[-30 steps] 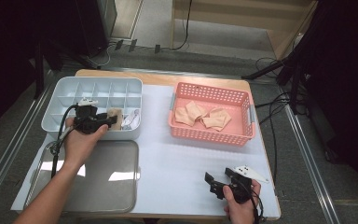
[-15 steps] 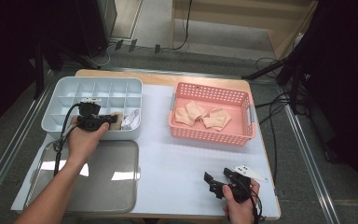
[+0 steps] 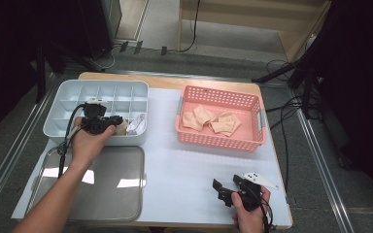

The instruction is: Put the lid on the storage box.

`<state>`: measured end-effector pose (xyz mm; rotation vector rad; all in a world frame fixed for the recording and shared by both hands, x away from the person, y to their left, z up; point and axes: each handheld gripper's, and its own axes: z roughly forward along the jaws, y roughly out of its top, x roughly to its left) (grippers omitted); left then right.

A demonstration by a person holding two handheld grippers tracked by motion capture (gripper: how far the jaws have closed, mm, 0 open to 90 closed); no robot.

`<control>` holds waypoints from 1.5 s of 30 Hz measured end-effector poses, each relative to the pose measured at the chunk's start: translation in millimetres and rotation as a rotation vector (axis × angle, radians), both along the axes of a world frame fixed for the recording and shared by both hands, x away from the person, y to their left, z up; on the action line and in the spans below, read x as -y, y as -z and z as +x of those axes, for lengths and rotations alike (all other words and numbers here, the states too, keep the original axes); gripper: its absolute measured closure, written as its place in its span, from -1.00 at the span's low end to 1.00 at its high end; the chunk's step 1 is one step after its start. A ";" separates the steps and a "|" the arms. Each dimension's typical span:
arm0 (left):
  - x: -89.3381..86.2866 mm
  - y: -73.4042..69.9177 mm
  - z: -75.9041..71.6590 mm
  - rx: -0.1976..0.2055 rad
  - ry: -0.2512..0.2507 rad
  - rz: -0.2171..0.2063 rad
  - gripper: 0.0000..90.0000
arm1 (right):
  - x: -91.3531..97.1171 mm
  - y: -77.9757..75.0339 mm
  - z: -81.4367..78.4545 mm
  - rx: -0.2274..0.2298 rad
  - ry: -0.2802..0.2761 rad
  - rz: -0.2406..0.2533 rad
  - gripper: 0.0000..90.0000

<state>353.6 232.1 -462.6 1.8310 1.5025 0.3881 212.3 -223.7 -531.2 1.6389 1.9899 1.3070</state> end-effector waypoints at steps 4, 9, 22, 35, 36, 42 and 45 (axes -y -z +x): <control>-5.0 4.8 1.9 -0.038 0.010 -0.031 0.94 | -0.9 0.3 0.3 0.003 -0.004 -0.008 -0.73; -12.4 -4.5 -3.9 0.004 -0.023 -0.093 0.72 | -0.9 0.4 0.5 0.004 -0.005 -0.006 -0.72; -7.0 -7.8 -17.6 0.039 0.011 -0.112 0.50 | -1.2 0.2 0.1 0.004 -0.003 -0.007 -0.72; -10.7 -17.6 -54.4 0.181 -0.023 -0.141 -0.85 | -1.2 -0.8 -0.1 0.010 0.002 -0.009 -0.72; -10.7 -17.6 -54.4 0.181 -0.023 -0.141 -0.88 | -1.2 -0.8 -0.1 0.010 0.002 -0.009 -0.72; -7.4 -13.7 -76.9 0.249 0.013 -0.144 -1.00 | -0.1 -1.7 -0.2 0.016 0.002 -0.013 -0.72; -6.3 -9.3 -88.0 0.269 0.025 -0.126 -1.00 | 0.3 -5.4 -2.1 0.025 0.010 -0.010 -0.72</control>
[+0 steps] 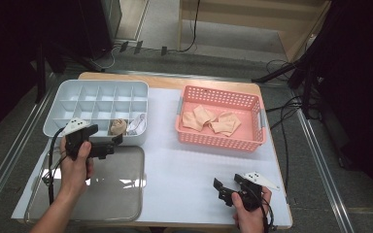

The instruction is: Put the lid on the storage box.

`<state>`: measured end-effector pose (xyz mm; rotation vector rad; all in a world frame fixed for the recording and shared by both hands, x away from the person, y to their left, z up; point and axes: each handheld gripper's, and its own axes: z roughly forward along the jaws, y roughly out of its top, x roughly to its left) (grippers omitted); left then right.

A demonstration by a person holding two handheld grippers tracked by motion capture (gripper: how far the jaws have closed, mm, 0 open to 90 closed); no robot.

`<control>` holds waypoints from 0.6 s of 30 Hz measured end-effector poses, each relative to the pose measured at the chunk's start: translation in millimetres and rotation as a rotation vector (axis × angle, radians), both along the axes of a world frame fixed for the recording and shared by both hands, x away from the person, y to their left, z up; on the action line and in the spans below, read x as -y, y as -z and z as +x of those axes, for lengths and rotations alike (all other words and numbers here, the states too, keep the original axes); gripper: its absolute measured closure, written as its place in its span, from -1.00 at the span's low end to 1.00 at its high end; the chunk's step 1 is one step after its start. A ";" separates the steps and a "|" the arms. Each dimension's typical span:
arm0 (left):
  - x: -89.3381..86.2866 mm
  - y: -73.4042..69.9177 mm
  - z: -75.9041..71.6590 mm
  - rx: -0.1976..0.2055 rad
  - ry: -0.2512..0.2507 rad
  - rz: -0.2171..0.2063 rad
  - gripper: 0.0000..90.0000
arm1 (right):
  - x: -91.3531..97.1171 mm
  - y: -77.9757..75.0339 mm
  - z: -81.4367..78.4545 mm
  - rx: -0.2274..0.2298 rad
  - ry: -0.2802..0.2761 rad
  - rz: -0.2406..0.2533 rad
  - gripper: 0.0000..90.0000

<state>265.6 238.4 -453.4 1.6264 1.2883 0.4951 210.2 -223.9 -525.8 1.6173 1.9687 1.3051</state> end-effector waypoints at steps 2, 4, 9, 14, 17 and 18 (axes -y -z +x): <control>-0.5 3.7 -8.4 0.011 0.011 -0.002 -1.00 | 0.3 -1.0 -0.3 0.009 -0.002 -0.007 -0.72; -1.7 8.7 -17.8 0.018 0.014 -0.014 -1.00 | 0.2 -4.4 -1.5 0.020 0.003 -0.011 -0.72; -3.5 19.9 -32.2 0.021 0.015 -0.012 -1.00 | -1.1 -8.3 -3.2 0.027 0.008 -0.002 -0.72; -6.3 30.5 -40.2 0.007 0.007 -0.027 -1.00 | -3.6 -13.3 -4.2 0.039 0.007 -0.010 -0.72; -7.5 42.3 -45.7 0.007 -0.006 -0.025 -1.00 | -4.5 -16.1 -4.0 0.040 0.011 -0.012 -0.72; -7.6 44.9 -46.2 0.002 -0.004 -0.030 -1.00 | -4.7 -17.3 -4.0 0.037 0.012 -0.010 -0.72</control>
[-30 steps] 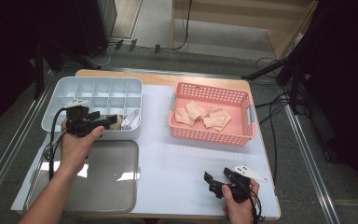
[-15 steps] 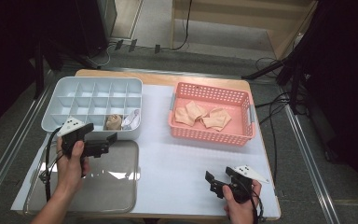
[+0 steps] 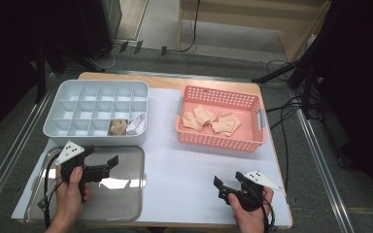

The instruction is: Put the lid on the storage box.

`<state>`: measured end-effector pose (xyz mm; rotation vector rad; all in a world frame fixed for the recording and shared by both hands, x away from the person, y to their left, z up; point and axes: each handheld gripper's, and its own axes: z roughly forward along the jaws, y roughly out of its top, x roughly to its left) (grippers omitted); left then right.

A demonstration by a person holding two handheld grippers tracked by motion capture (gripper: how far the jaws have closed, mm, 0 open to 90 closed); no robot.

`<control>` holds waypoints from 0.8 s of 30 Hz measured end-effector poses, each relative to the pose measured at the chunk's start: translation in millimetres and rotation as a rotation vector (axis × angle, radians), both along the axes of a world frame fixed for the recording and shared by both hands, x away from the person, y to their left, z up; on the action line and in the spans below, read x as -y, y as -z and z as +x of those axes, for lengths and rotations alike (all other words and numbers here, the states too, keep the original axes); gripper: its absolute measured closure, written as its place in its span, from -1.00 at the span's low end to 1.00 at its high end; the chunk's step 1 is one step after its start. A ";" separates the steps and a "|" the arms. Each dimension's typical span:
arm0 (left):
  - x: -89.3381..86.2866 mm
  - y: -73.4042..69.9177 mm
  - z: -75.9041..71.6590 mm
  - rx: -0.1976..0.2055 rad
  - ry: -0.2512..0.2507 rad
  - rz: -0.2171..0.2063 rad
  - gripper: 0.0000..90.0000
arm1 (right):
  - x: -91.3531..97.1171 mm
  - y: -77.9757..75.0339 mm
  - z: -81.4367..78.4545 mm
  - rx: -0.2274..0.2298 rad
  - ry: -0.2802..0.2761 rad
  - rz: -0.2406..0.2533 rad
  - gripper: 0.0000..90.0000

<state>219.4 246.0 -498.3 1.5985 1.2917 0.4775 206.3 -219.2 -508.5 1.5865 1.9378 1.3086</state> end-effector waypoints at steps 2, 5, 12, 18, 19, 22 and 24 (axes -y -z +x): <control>0.5 4.0 -0.8 -0.008 0.002 0.012 -1.00 | -0.1 -2.8 -0.2 0.002 -0.002 0.004 -0.72; 1.4 6.8 -2.1 -0.013 0.007 0.019 -1.00 | -0.6 -5.6 0.0 0.006 0.000 -0.001 -0.72; 1.3 11.4 -2.6 -0.012 0.015 0.038 -1.00 | -1.0 -13.1 3.4 0.000 0.021 0.008 -0.71; 2.4 14.3 0.3 -0.023 0.015 0.033 -1.00 | -2.7 -24.5 9.7 0.012 0.033 0.015 -0.70; 2.4 14.7 0.1 -0.024 0.019 0.032 -1.00 | -3.3 -27.8 12.2 0.015 0.035 0.015 -0.68; 3.8 14.7 -0.4 -0.033 0.031 0.033 -1.00 | -5.8 -35.8 18.3 0.024 0.026 0.015 -0.67; 4.3 14.8 -0.3 -0.032 0.032 0.032 -1.00 | -8.1 -41.8 22.0 0.028 0.022 0.010 -0.67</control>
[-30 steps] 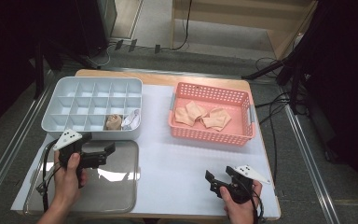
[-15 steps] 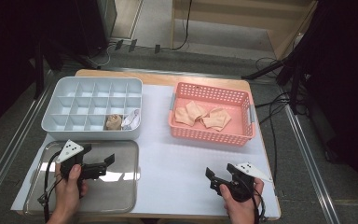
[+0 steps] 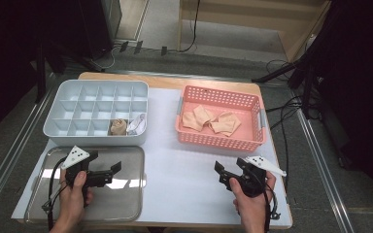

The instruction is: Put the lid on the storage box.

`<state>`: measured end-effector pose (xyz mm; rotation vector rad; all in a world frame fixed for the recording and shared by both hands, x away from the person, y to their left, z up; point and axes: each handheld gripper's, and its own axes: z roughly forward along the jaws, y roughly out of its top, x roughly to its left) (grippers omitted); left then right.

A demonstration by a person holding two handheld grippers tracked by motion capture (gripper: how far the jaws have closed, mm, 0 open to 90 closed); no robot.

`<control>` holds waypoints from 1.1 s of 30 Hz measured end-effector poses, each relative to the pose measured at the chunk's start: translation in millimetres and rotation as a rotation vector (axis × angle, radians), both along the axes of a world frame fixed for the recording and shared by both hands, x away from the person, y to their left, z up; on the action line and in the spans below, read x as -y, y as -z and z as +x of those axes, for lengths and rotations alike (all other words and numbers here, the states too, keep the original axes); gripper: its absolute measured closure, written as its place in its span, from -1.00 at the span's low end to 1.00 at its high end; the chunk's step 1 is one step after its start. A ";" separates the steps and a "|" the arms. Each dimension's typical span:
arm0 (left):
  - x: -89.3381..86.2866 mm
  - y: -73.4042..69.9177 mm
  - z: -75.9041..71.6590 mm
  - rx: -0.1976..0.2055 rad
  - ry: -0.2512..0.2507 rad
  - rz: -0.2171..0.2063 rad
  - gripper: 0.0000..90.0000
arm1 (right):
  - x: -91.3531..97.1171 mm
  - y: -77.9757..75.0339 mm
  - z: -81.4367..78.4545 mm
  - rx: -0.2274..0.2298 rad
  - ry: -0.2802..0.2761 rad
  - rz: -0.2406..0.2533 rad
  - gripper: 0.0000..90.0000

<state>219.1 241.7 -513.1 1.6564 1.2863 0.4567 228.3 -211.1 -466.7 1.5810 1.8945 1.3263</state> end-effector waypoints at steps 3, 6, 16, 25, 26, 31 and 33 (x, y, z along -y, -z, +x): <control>-0.1 0.0 0.7 -0.008 0.002 -0.009 -1.00 | -4.9 -9.9 6.5 0.010 -0.006 -0.019 -0.67; 1.3 0.3 0.0 -0.003 0.007 -0.006 -1.00 | -8.5 -20.1 13.6 0.023 -0.012 -0.029 -0.67; -1.1 0.1 0.1 -0.005 0.003 -0.004 -1.00 | -17.2 -48.1 46.4 0.043 -0.020 -0.045 -0.67; -4.6 0.8 1.4 -0.001 -0.016 -0.005 -1.00 | -27.7 -65.7 81.0 0.051 -0.020 -0.074 -0.67; -5.0 1.0 1.6 -0.001 -0.014 -0.006 -1.00 | -29.2 -67.6 85.1 0.054 -0.021 -0.083 -0.67; -7.5 1.2 2.5 -0.005 -0.021 -0.006 -1.00 | -36.6 -71.0 106.3 0.048 -0.026 -0.093 -0.67; -9.4 0.6 2.8 -0.002 -0.029 -0.010 -1.00 | -40.3 -69.3 115.7 0.039 -0.026 -0.098 -0.67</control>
